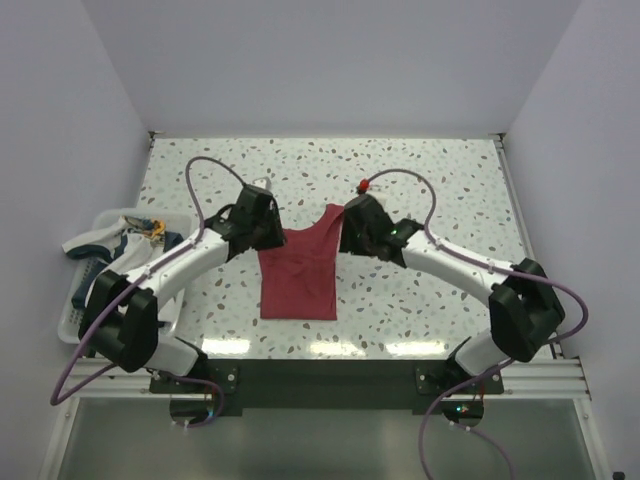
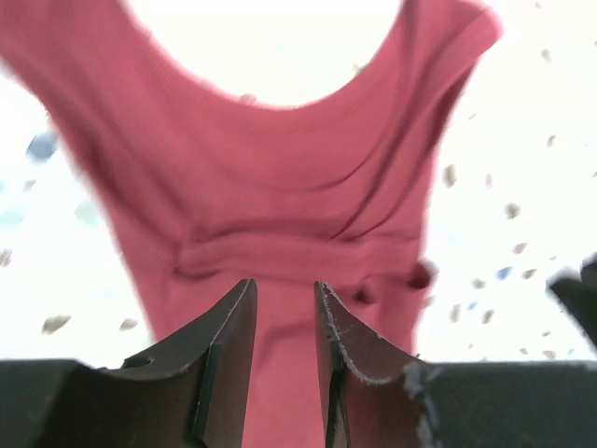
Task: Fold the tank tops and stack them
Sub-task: Fold the tank top
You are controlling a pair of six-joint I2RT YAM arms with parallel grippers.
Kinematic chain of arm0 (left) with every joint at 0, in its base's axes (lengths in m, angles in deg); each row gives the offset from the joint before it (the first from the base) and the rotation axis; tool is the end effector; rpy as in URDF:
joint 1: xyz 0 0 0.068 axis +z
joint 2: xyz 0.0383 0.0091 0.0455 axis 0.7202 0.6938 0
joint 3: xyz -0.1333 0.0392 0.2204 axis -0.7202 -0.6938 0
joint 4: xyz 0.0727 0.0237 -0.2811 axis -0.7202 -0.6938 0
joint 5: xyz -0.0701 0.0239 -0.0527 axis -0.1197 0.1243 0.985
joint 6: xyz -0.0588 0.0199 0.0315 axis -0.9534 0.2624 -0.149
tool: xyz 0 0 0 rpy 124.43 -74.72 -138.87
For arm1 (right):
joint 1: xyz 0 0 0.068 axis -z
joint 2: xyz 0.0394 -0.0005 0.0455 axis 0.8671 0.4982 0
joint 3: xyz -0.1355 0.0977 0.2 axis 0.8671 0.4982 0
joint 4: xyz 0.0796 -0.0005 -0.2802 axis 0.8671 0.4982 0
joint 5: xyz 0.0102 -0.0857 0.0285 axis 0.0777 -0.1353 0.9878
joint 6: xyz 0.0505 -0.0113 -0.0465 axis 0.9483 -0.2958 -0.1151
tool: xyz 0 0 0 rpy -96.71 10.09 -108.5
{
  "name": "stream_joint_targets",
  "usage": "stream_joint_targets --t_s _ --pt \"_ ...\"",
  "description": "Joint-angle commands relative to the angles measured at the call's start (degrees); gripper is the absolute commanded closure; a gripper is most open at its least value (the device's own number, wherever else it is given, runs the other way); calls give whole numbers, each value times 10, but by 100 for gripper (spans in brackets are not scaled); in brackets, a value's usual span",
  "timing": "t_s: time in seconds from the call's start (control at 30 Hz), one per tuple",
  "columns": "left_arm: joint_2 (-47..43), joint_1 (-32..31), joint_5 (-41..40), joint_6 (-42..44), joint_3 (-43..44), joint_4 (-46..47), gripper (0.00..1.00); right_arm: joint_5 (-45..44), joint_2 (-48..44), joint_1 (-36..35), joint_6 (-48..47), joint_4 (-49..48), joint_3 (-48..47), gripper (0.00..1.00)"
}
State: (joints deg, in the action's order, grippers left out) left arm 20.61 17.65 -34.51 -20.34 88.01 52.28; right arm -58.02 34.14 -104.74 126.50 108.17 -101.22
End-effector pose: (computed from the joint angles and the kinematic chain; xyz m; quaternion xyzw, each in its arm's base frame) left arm 0.3011 -0.1582 0.1846 -0.0917 0.9358 -0.1568 0.3022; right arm 0.2687 0.2438 0.1938 0.0134 0.9323 0.1352 0.3353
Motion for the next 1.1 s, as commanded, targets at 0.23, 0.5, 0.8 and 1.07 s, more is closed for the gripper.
stream_joint_targets --t_s 0.23,0.5,0.8,1.07 --pt "232 -4 99 33 198 94 73 57 167 139 -74 -83 -162 52" --pt "344 -4 127 25 260 165 75 54 254 164 -73 -117 -215 52" --pt "402 -5 137 19 313 171 75 84 299 177 -57 -161 -228 53" --pt "433 -8 151 17 336 171 75 94 307 179 -38 -176 -241 68"
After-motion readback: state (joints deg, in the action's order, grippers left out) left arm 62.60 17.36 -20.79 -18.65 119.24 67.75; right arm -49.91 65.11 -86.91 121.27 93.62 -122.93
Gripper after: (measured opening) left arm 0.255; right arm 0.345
